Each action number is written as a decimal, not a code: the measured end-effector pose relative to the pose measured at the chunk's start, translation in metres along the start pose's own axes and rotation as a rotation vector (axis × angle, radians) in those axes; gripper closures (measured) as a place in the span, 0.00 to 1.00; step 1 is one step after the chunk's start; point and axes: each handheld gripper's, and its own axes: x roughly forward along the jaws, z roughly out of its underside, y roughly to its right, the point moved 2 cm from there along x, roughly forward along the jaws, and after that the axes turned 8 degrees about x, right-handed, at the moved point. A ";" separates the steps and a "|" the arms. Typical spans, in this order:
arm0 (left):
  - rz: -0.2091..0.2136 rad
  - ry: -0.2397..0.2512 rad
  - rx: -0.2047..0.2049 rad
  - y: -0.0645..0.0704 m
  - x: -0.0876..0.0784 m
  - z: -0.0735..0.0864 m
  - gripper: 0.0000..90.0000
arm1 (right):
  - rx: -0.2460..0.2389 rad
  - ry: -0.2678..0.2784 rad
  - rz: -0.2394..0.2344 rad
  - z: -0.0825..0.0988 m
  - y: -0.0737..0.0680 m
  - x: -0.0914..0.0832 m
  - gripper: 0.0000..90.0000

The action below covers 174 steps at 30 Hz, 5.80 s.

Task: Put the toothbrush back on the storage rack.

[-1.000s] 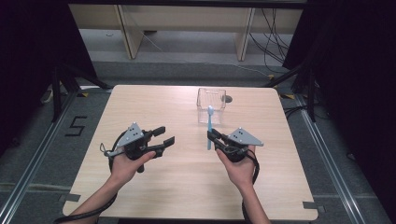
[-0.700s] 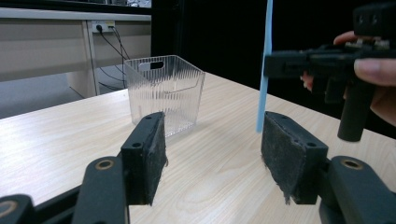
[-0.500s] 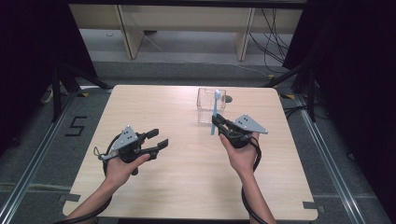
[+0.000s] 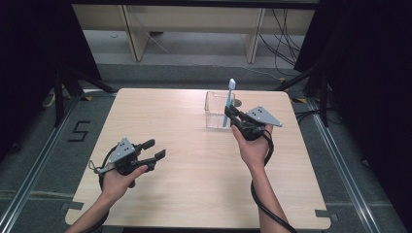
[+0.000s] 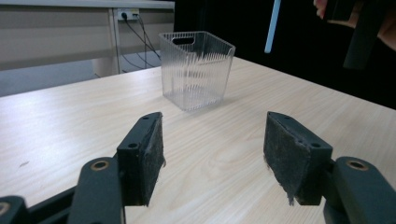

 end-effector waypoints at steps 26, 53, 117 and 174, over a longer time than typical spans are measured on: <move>-0.033 -0.060 0.031 0.009 -0.015 0.040 0.40 | 0.001 0.021 0.036 -0.014 0.011 0.018 0.88; -0.061 -0.065 0.043 0.011 -0.017 0.054 0.37 | -0.020 0.023 0.094 -0.025 0.028 0.038 0.88; -0.057 -0.046 0.039 0.016 -0.019 0.052 0.37 | -0.001 0.008 0.201 0.001 0.052 0.060 0.87; -0.053 -0.046 0.038 0.017 -0.018 0.052 0.37 | -0.029 -0.056 0.228 0.034 0.057 0.057 0.87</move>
